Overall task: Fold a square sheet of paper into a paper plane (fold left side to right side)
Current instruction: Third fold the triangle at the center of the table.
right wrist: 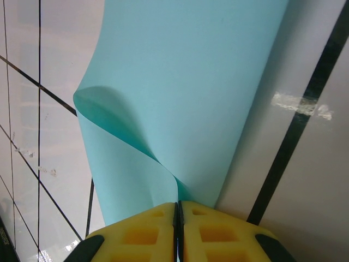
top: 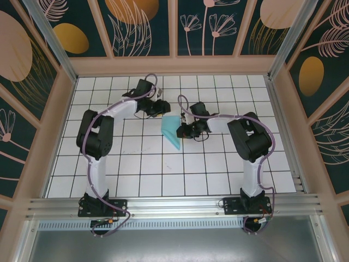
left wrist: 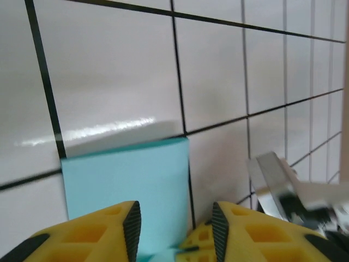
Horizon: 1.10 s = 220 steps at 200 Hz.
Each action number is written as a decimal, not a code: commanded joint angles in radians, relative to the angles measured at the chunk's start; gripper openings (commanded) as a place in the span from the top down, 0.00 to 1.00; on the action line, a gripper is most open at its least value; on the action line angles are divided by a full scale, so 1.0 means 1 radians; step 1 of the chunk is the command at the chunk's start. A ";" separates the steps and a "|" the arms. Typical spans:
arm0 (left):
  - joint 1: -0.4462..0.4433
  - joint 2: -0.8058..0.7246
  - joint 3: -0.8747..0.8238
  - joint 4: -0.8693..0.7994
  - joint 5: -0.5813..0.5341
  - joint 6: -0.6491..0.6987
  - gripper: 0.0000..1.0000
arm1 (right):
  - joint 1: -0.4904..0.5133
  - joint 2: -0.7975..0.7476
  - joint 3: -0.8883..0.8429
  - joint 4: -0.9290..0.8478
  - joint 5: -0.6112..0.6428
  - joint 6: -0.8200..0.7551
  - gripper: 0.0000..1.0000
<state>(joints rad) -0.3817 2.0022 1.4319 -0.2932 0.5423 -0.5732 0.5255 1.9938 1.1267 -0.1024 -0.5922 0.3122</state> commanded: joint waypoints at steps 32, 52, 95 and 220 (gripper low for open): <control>-0.053 -0.144 -0.246 0.164 0.057 -0.116 0.59 | 0.016 0.062 0.008 -0.067 0.058 -0.034 0.87; -0.068 -0.152 -0.292 0.235 0.066 -0.175 0.58 | 0.016 0.062 0.007 -0.067 0.060 -0.033 0.88; -0.104 -0.096 -0.279 0.258 0.074 -0.198 0.58 | 0.036 0.061 0.007 -0.069 0.063 -0.036 0.87; -0.112 -0.026 -0.292 0.199 -0.018 -0.161 0.57 | 0.037 0.068 0.015 -0.079 0.070 -0.044 0.87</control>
<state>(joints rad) -0.4911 1.9472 1.1408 -0.0647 0.5533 -0.7532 0.5369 1.9972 1.1439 -0.1287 -0.5705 0.2932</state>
